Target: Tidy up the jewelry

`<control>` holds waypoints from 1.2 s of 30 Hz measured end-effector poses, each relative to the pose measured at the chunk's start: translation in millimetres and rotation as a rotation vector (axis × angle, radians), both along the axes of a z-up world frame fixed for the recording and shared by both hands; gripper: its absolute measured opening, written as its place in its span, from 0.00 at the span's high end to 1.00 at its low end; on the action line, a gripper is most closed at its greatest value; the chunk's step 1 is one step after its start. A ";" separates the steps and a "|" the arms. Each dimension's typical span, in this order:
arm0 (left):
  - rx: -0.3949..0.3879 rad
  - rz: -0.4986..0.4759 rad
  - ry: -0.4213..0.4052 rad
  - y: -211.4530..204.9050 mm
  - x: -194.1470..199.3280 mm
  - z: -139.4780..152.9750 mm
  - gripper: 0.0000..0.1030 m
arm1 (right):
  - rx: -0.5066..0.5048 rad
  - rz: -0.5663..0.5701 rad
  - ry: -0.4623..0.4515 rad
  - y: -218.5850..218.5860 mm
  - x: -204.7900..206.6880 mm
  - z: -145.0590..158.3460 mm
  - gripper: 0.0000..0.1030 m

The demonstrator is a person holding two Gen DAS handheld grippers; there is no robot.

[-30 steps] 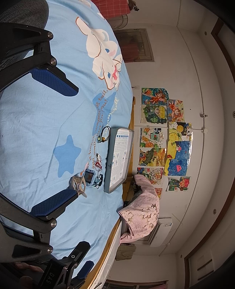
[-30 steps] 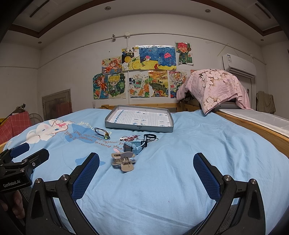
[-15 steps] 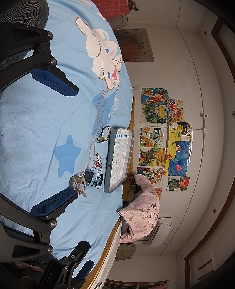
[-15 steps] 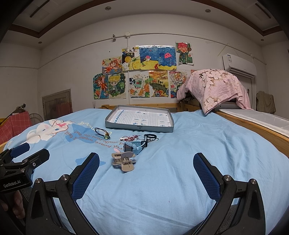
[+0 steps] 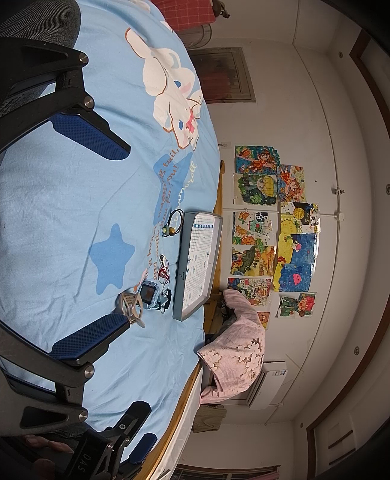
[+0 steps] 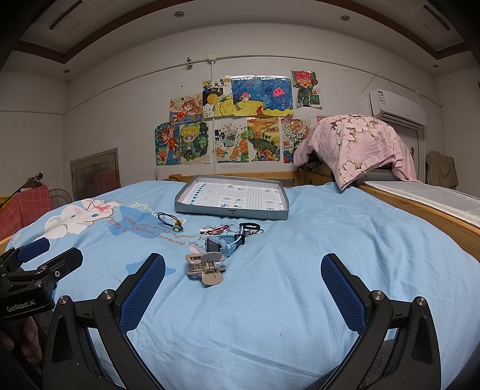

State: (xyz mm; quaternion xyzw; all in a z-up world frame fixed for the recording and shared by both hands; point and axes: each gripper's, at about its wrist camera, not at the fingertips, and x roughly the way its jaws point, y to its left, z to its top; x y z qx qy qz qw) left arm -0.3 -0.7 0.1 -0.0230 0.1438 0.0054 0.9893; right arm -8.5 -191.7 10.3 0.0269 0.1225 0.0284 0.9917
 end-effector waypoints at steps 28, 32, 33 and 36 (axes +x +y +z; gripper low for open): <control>0.010 -0.026 0.052 17.4 77.0 50.8 0.00 | 0.061 0.030 0.011 -9.2 53.1 38.0 0.01; 0.025 -0.021 0.068 18.5 97.3 47.5 0.00 | 0.088 0.045 0.036 -5.5 74.5 36.6 0.01; 0.021 -0.021 0.075 18.7 100.4 44.7 0.00 | 0.095 0.049 0.045 -3.8 81.5 35.3 0.01; -0.012 -0.030 0.127 18.1 112.2 32.8 0.00 | 0.070 0.050 0.067 -0.8 98.8 32.6 0.01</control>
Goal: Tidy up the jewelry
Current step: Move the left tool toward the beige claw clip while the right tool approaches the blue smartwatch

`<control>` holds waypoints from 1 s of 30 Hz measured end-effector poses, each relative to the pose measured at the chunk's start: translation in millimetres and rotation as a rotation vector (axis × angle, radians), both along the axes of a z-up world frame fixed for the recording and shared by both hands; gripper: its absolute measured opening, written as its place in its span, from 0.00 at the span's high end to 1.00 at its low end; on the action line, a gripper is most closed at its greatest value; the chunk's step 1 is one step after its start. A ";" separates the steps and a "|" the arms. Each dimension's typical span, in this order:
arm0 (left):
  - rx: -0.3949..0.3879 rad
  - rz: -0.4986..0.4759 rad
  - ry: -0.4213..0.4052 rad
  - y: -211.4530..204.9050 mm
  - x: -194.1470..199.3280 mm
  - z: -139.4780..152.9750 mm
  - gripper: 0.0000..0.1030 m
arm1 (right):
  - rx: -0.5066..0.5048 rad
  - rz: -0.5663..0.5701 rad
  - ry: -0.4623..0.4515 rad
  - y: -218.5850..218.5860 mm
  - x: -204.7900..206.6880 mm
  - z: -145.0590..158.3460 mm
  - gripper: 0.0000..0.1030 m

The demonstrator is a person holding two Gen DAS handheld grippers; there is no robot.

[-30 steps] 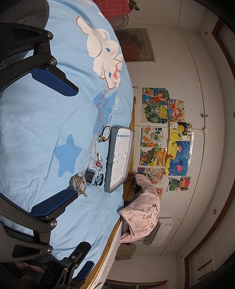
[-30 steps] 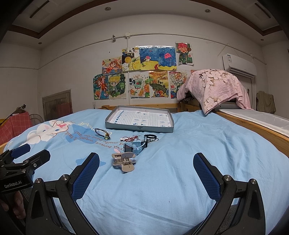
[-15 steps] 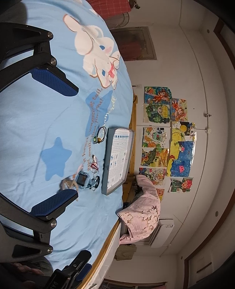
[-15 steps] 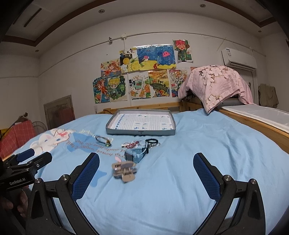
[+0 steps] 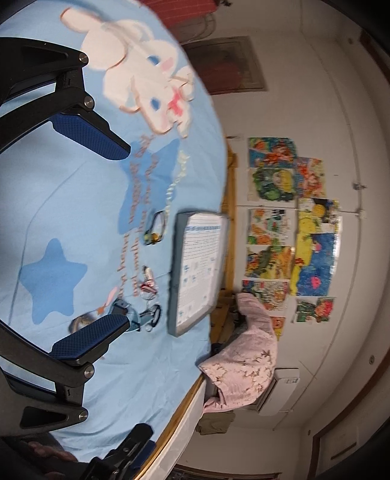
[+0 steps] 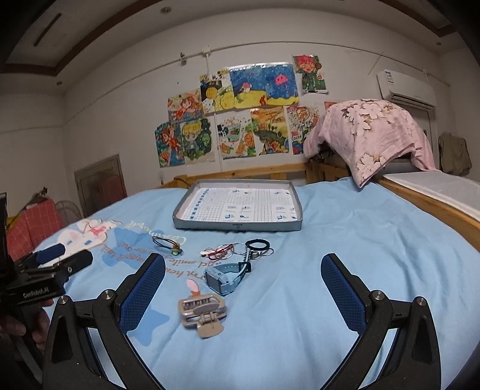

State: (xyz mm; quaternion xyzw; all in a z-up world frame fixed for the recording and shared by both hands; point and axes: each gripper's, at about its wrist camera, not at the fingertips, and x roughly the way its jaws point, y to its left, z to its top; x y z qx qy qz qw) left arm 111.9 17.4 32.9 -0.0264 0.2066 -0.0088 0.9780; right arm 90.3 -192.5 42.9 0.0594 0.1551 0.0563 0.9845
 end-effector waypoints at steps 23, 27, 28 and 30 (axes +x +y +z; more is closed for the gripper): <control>-0.063 -0.242 0.146 -79.0 20.5 -54.8 0.00 | 0.074 0.037 0.143 -42.1 46.7 -19.3 0.01; -0.038 -0.269 0.176 -89.7 34.8 -61.4 0.00 | 0.109 0.072 0.218 -46.6 69.7 -29.1 0.01; -0.036 -0.274 0.185 -91.0 38.3 -63.2 0.02 | 0.116 0.072 0.232 -48.1 73.9 -31.5 0.01; -0.029 -0.279 0.201 -93.9 45.3 -66.8 0.03 | 0.140 0.060 0.246 -52.5 82.3 -37.5 0.01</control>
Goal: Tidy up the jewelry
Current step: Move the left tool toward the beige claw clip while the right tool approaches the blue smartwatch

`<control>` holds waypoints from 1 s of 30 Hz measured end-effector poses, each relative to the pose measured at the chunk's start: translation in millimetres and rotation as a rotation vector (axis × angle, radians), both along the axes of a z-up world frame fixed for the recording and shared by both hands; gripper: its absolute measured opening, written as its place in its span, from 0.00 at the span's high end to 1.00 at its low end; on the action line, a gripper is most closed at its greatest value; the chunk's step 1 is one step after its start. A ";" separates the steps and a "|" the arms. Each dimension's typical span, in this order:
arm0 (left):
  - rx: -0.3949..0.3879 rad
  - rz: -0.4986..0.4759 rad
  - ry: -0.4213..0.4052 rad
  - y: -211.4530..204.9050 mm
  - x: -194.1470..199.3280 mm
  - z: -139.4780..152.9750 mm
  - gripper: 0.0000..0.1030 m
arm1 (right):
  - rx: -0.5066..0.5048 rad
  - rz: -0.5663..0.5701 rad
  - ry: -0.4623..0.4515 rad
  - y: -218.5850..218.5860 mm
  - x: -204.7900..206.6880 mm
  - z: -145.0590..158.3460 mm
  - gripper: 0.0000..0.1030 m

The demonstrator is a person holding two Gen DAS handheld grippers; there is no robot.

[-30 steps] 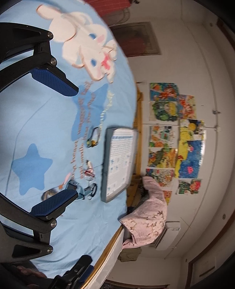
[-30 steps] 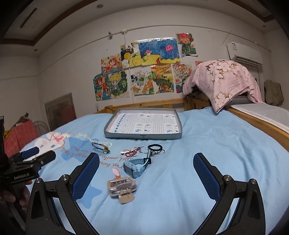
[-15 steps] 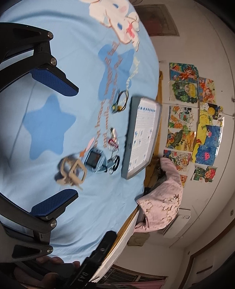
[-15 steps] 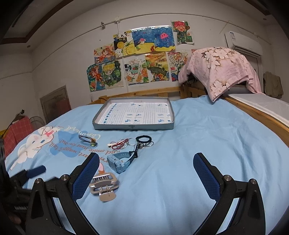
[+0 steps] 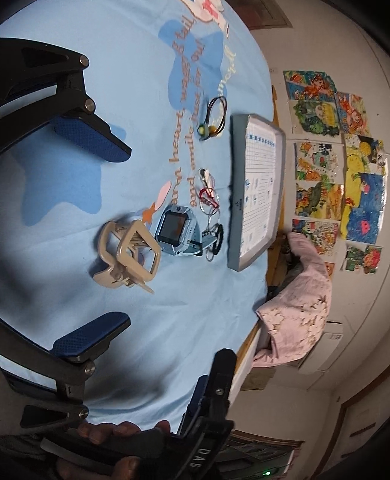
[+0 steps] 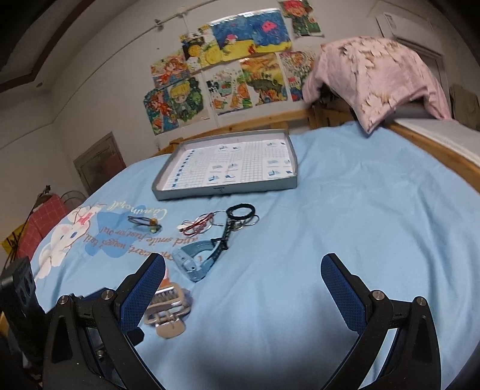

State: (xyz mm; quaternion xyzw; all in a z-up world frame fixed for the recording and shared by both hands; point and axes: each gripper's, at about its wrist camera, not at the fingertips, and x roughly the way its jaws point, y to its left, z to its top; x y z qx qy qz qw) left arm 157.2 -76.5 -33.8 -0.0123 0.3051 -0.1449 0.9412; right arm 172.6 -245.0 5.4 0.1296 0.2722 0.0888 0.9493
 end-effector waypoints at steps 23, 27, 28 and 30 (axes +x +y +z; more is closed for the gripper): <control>-0.030 0.064 0.034 -0.1 35.1 -7.8 0.35 | -0.027 -0.012 0.096 9.2 24.0 -28.8 0.08; -0.050 0.104 0.025 10.2 39.7 -5.5 0.41 | -0.015 0.050 0.130 17.9 40.0 -35.7 0.23; -0.061 0.113 0.028 14.0 41.6 -5.4 0.41 | -0.012 0.060 0.136 19.6 42.3 -37.2 0.24; -0.076 0.125 0.033 19.9 44.8 -5.2 0.42 | -0.010 0.093 0.147 27.2 48.4 -40.9 0.29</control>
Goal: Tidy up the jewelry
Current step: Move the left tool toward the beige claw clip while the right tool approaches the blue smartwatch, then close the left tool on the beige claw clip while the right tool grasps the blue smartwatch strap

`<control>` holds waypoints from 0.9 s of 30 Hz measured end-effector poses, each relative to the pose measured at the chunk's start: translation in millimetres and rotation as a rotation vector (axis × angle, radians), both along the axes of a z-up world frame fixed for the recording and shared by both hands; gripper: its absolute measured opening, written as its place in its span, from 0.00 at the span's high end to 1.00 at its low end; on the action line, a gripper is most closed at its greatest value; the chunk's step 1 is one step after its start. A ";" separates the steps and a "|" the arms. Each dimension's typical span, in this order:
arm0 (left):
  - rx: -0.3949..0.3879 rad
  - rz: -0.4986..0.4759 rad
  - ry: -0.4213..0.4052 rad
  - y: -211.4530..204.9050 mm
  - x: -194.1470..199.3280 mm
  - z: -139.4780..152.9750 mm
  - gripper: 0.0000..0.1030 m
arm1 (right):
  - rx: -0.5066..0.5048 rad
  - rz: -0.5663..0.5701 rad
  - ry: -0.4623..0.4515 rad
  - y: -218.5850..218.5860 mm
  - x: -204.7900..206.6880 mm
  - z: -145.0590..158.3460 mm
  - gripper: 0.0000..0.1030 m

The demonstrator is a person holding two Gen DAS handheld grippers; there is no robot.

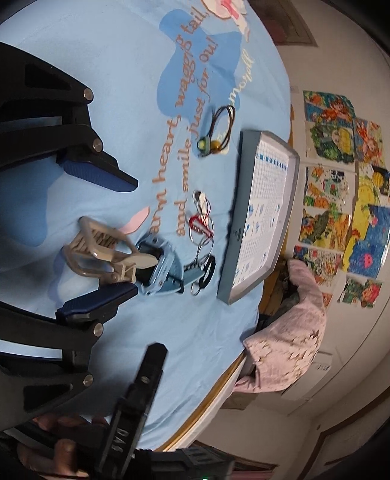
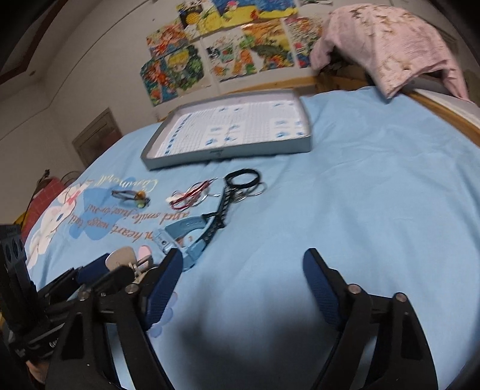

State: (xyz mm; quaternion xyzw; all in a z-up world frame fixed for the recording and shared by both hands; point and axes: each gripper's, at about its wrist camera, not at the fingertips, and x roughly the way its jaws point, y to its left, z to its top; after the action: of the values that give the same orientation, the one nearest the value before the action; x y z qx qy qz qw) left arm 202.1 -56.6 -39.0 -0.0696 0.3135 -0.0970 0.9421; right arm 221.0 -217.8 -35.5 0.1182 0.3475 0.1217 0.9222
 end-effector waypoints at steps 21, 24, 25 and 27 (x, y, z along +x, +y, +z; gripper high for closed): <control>-0.126 -0.079 0.027 13.1 15.1 -4.7 0.78 | 0.106 0.109 0.126 34.2 57.3 -19.1 0.67; -0.130 -0.078 0.025 13.5 15.0 -5.2 0.78 | 0.102 0.099 0.147 37.2 61.6 -22.8 0.71; -0.131 -0.076 0.024 13.5 15.1 -5.2 0.78 | 0.102 0.101 0.150 37.4 61.6 -23.7 0.72; -0.131 -0.070 0.018 13.3 14.3 -5.5 0.78 | 0.113 0.106 0.154 37.2 61.1 -24.8 0.77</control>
State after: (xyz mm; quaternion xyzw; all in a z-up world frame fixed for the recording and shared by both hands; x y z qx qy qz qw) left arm 216.4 -43.3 -44.5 -0.1208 0.3171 -0.1497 0.9287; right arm 282.1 -180.5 -60.3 0.1605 0.4158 0.1804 0.8768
